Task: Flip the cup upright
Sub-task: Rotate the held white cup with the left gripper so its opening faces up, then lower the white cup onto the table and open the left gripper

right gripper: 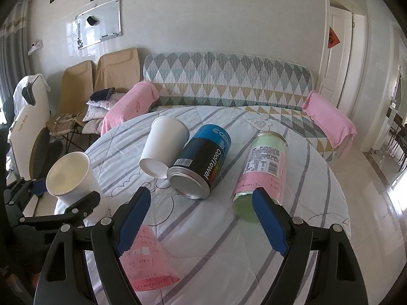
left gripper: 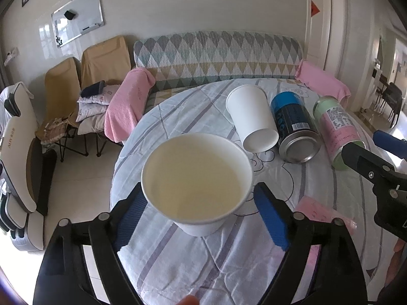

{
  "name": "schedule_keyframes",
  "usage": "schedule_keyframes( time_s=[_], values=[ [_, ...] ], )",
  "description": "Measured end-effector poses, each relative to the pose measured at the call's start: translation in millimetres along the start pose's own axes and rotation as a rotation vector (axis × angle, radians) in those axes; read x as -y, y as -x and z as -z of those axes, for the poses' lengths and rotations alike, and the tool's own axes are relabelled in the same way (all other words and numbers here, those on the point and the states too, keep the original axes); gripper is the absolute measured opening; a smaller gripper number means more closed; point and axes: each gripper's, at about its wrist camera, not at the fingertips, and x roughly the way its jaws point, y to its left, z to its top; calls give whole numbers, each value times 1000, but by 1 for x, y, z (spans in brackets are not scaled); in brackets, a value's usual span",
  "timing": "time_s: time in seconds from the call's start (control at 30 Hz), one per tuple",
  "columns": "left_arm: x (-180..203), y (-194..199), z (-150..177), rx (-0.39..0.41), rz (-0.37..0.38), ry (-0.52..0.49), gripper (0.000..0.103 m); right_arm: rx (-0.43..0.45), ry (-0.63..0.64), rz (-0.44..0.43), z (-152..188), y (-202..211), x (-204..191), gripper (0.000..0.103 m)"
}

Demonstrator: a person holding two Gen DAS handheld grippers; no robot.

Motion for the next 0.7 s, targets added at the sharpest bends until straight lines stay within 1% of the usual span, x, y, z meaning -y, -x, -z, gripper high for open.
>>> schedule_keyframes(
  time_s=[0.27,0.47,0.7],
  values=[
    [-4,9,2,5,-1,2,92,5,1,1,2,3,-1,83],
    [-11,27,1,26,3,20,96,22,5,-1,8,21,-8,83],
    [-16,52,-1,51,5,34,96,55,-1,-1,4,42,-7,83]
  ],
)
